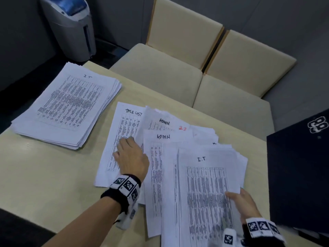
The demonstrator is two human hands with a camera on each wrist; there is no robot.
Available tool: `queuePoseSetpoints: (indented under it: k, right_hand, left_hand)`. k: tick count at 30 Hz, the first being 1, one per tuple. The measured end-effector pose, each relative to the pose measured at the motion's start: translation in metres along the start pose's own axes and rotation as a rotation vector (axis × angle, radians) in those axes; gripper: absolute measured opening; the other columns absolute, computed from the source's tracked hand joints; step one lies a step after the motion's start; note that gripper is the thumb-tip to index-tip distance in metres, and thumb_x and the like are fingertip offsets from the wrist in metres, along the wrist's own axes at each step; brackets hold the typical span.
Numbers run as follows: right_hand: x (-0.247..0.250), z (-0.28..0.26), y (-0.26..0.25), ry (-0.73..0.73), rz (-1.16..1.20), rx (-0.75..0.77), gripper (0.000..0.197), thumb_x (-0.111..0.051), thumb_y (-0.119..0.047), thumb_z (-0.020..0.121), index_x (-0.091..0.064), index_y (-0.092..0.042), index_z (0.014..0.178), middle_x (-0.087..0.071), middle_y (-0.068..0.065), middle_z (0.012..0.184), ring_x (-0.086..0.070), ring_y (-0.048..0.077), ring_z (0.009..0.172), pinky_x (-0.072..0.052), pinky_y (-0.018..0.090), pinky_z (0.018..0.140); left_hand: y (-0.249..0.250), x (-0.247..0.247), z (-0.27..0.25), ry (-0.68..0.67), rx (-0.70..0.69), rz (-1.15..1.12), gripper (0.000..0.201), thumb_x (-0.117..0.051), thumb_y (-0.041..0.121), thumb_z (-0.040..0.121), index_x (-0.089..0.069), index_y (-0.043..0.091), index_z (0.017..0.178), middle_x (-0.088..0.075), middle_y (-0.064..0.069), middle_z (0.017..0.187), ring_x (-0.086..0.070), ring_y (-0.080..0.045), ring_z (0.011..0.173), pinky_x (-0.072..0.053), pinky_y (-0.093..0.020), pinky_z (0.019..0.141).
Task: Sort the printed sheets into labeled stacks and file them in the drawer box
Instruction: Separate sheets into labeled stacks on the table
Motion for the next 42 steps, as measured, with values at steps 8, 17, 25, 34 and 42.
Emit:
queuePoseSetpoints:
  k: [8,17,25,34,42]
  right_hand:
    - [-0.031,0.010,-0.003,-0.144,0.107,-0.026,0.035,-0.065,-0.010,0.091,-0.060,-0.018,0.125,-0.065,0.008,0.127,-0.057,0.029,0.119,-0.037,0.049,0.111]
    - [-0.050,-0.003,-0.065,-0.012,0.132,0.174,0.056,-0.073,-0.005,0.085,-0.047,-0.009,0.135,-0.063,0.011,0.120,-0.064,0.030,0.106,-0.049,0.044,0.097]
    - [-0.105,-0.010,-0.084,-0.195,-0.038,0.220,0.043,-0.075,-0.011,0.083,-0.053,-0.017,0.119,-0.064,-0.002,0.113,-0.062,0.020,0.101,-0.047,0.034,0.090]
    - [-0.071,-0.012,-0.076,-0.161,0.315,0.101,0.043,-0.077,-0.006,0.077,-0.064,-0.007,0.119,-0.074,0.010,0.107,-0.069,0.028,0.101,-0.052,0.035,0.081]
    - [0.004,-0.028,-0.041,0.044,0.410,0.055,0.030,-0.073,-0.010,0.085,-0.067,-0.008,0.114,-0.074,0.010,0.105,-0.070,0.030,0.096,-0.053,0.039,0.085]
  left_hand:
    - [0.016,-0.065,-0.041,-0.510,-0.017,-0.037,0.060,-0.047,0.052,0.098,-0.039,0.003,0.131,-0.058,-0.014,0.124,-0.058,-0.030,0.113,-0.045,-0.033,0.085]
    - [0.048,-0.041,-0.033,-0.328,-0.180,-0.539,0.027,-0.062,0.027,0.095,-0.057,0.017,0.120,-0.067,0.005,0.097,-0.056,0.001,0.073,-0.047,-0.019,0.067]
    - [-0.020,-0.051,-0.018,-0.339,0.239,-0.511,0.069,-0.078,0.037,0.082,-0.042,0.000,0.128,-0.050,-0.015,0.129,-0.056,-0.031,0.113,-0.049,-0.039,0.096]
    - [0.070,-0.017,-0.023,-0.541,-0.096,-0.910,0.023,-0.072,0.029,0.089,-0.072,0.017,0.108,-0.076,0.006,0.101,-0.071,-0.011,0.092,-0.057,-0.040,0.092]
    - [0.133,-0.050,-0.035,-0.656,-0.252,-0.467,0.045,-0.063,0.041,0.094,-0.047,0.015,0.128,-0.062,-0.003,0.123,-0.063,-0.020,0.106,-0.053,-0.041,0.094]
Point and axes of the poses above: each hand's wrist, its own z-axis towards the middle knuckle, its own x-axis out of the back of the hand, y = z × x, the point moved 10 cm from there along z, towards the middle knuckle
